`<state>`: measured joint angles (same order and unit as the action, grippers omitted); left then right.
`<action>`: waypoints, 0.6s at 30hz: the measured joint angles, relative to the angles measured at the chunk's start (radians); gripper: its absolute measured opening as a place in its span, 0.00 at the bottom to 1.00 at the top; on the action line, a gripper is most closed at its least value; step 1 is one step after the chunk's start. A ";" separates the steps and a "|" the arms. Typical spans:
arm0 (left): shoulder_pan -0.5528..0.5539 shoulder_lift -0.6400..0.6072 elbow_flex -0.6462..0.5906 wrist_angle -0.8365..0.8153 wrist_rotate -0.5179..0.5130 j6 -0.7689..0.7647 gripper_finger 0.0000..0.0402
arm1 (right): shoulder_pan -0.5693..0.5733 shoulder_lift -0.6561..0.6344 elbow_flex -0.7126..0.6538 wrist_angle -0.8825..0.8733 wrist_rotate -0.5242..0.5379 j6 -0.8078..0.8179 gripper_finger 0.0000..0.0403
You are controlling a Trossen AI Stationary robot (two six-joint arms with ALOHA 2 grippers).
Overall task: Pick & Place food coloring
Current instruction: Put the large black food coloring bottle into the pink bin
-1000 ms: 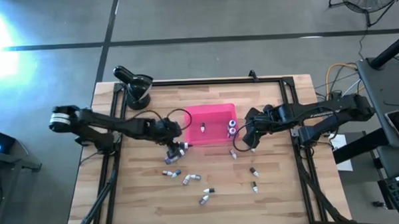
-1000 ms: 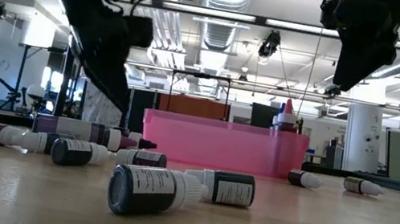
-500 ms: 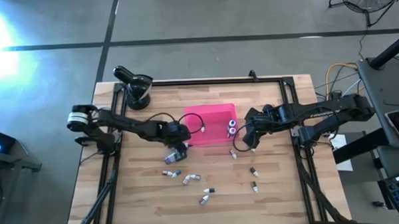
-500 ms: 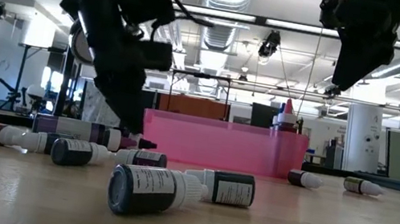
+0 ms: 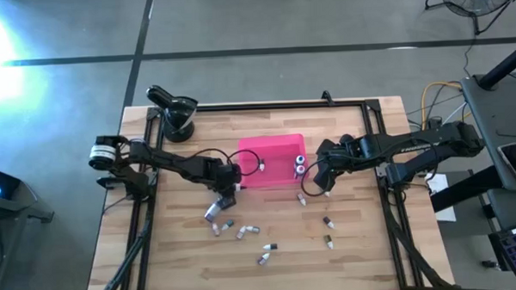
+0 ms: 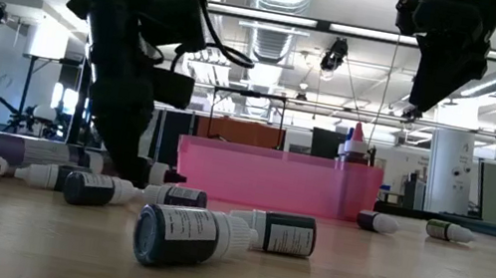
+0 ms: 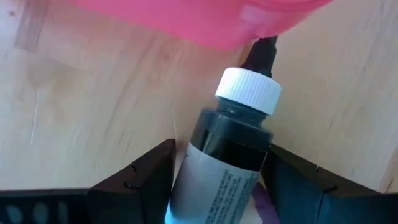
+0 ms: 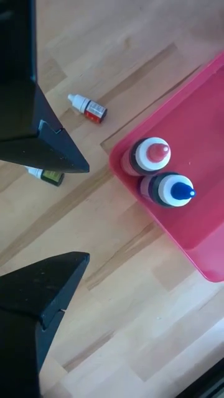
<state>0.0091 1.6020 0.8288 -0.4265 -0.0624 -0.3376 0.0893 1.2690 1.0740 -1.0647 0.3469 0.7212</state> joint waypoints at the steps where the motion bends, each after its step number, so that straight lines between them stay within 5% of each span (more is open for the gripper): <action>1: 0.000 0.000 0.000 0.001 0.002 -0.010 0.52 | 0.000 0.000 -0.001 -0.001 0.001 0.000 0.53; 10: 0.009 -0.003 0.003 0.008 0.135 -0.211 0.44 | 0.000 0.000 -0.003 0.001 0.006 0.005 0.53; 18: 0.009 -0.011 0.012 -0.029 0.128 -0.206 0.39 | 0.000 0.000 -0.003 0.001 0.005 0.005 0.53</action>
<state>0.0178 1.5914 0.8411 -0.4555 0.0654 -0.5440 0.0891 1.2690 1.0706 -1.0637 0.3523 0.7265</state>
